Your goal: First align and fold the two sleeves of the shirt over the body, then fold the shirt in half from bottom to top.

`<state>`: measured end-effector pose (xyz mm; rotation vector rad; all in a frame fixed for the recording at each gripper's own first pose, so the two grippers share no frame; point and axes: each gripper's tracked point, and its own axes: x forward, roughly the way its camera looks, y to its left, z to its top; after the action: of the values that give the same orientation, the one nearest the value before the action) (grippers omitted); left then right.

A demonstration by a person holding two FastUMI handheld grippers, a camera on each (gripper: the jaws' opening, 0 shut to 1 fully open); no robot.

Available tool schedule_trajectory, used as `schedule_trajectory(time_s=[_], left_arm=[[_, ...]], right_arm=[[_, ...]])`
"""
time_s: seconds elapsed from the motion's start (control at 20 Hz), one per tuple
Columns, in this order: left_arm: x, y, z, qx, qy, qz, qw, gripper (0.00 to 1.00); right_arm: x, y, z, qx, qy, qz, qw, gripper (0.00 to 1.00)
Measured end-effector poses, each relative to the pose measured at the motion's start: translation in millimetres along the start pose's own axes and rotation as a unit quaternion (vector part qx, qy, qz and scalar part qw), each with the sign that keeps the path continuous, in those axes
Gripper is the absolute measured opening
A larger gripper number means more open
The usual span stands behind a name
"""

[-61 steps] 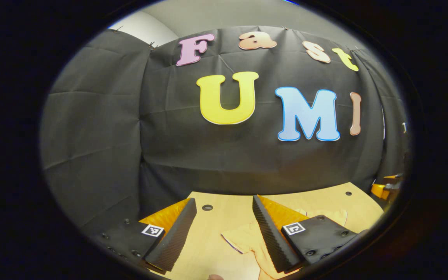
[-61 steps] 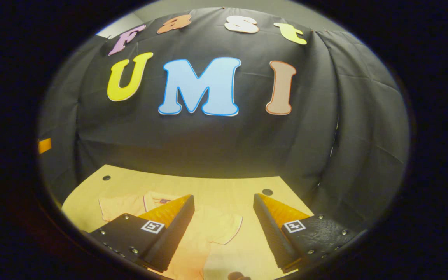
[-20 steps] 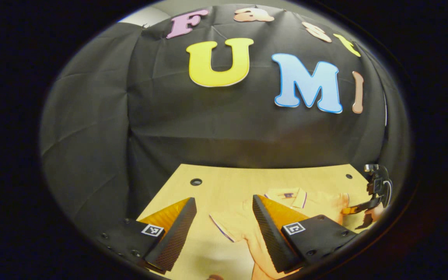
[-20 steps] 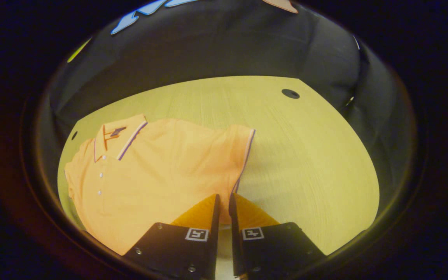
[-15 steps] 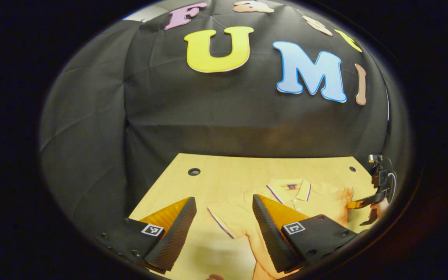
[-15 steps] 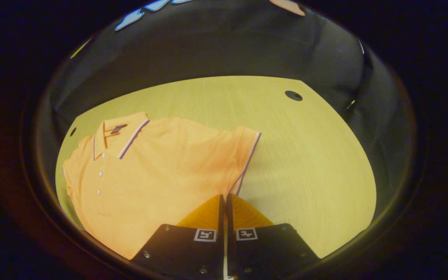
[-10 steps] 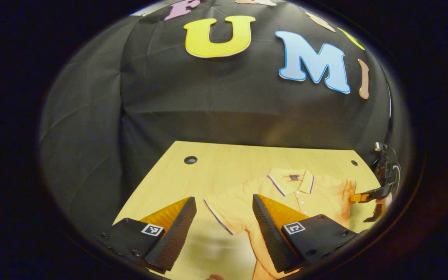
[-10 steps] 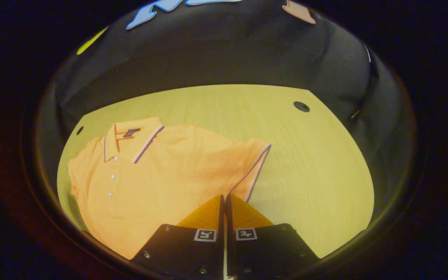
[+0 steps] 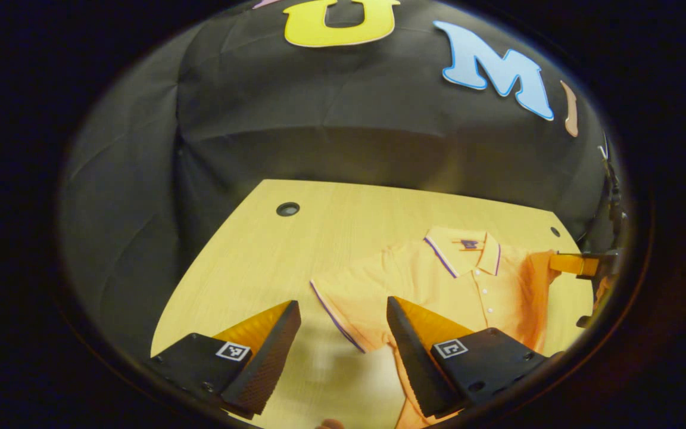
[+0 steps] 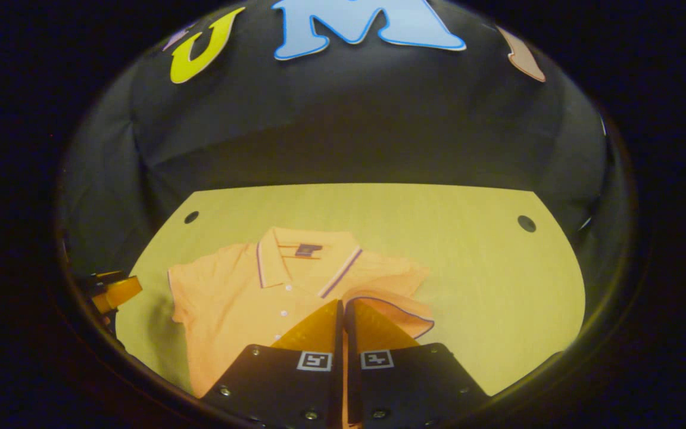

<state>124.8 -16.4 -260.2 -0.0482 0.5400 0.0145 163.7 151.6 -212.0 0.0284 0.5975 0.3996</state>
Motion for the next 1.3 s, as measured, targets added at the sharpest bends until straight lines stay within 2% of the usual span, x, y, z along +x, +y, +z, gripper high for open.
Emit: schedule_trajectory(time_s=[0.15,0.45,0.55,0.75,0.85,0.95,1.0,1.05,1.3], left_arm=[[15.1,-1.2,-8.5,-0.003,0.015,-0.001,1.000,0.94],[39.7,-2.9,-30.9,-0.024,0.049,-0.006,0.998,0.95],[45.9,-1.6,-37.9,-0.031,0.060,-0.006,0.998,0.95],[57.1,-1.6,-48.7,-0.037,0.076,-0.005,0.996,0.95],[61.4,-2.5,-49.9,-0.037,0.078,-0.005,0.996,0.97],[63.7,-2.6,-53.1,-0.035,0.083,-0.005,0.996,0.95],[64.4,-2.2,-53.1,-0.036,0.085,-0.005,0.996,0.95],[65.3,-1.8,-53.8,-0.037,0.087,-0.004,0.996,0.95],[70.7,-1.5,-64.6,-0.043,0.104,0.002,0.994,0.95]], right_arm=[[3.4,38.4,-0.6,-0.018,0.005,0.035,0.999,0.04],[11.9,84.0,-22.3,-0.042,0.045,0.080,0.995,0.04],[23.5,89.2,-37.3,-0.050,0.065,0.079,0.993,0.04],[31.0,82.7,-56.3,-0.066,0.109,0.052,0.990,0.03],[28.2,86.1,-59.8,-0.061,0.121,0.058,0.989,0.05],[27.0,91.1,-66.9,-0.058,0.136,0.065,0.987,0.51],[27.7,91.2,-67.8,-0.060,0.135,0.063,0.987,0.63],[26.3,92.5,-66.4,-0.063,0.134,0.063,0.987,0.66],[18.3,97.6,-62.0,-0.066,0.124,0.068,0.988,0.68]])
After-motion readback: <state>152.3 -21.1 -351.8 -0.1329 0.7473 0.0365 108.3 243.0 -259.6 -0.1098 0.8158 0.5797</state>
